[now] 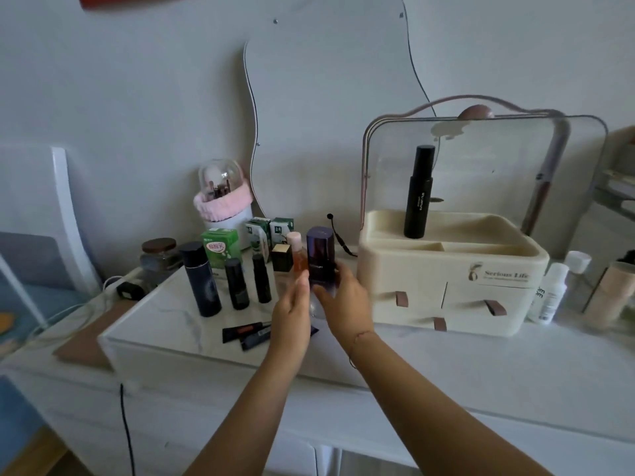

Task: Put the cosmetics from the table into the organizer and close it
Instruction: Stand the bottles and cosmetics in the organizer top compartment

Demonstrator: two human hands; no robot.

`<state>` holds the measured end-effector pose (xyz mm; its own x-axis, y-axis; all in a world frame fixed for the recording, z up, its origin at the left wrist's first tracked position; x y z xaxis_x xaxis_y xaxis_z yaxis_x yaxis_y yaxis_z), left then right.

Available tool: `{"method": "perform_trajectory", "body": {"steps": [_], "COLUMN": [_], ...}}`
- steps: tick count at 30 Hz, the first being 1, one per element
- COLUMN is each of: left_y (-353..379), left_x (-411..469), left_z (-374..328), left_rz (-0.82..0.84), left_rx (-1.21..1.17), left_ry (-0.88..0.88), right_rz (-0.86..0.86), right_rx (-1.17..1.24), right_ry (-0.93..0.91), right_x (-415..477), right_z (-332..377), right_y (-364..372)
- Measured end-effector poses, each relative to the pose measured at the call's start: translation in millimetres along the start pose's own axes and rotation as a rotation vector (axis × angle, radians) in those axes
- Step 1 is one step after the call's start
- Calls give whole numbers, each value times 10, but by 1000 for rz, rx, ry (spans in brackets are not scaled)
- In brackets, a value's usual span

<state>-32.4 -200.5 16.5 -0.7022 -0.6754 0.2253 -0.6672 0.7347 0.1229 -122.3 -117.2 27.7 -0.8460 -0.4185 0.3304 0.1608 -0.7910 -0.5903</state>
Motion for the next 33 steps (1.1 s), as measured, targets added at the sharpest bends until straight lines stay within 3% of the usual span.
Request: {"method": "perform_trajectory", "body": {"steps": [6, 12, 18, 24, 33], "left_y": [8, 138, 578, 953, 987], "left_x": [-231, -395, -148, 48, 42], "left_z": [-147, -604, -636, -440, -325], "left_rz": [33, 92, 185, 245, 281], "left_rx": [-44, -138, -128, -48, 36], "left_ry": [73, 273, 201, 134, 185], "right_rz": [-30, -163, -358, -293, -101], "right_rx": [-25, 12, 110, -54, -158], "right_ry": [-55, -225, -181, -53, 60], "right_x": [-111, -386, -17, 618, 1160], "right_z": [61, 459, 582, 276, 112], "right_y": [-160, -953, -1935, -1836, -1384]}}
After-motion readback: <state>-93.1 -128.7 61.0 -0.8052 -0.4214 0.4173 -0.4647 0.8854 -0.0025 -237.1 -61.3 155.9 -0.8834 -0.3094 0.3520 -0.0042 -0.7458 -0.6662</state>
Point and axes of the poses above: each hand's wrist, its own x-axis towards the middle knuckle, its own y-axis out of the palm, z = x × y, the point moved 9 cm from there along x, towards the middle knuckle, and after that the axes turned 11 degrees about -x, right-handed, at the moved point
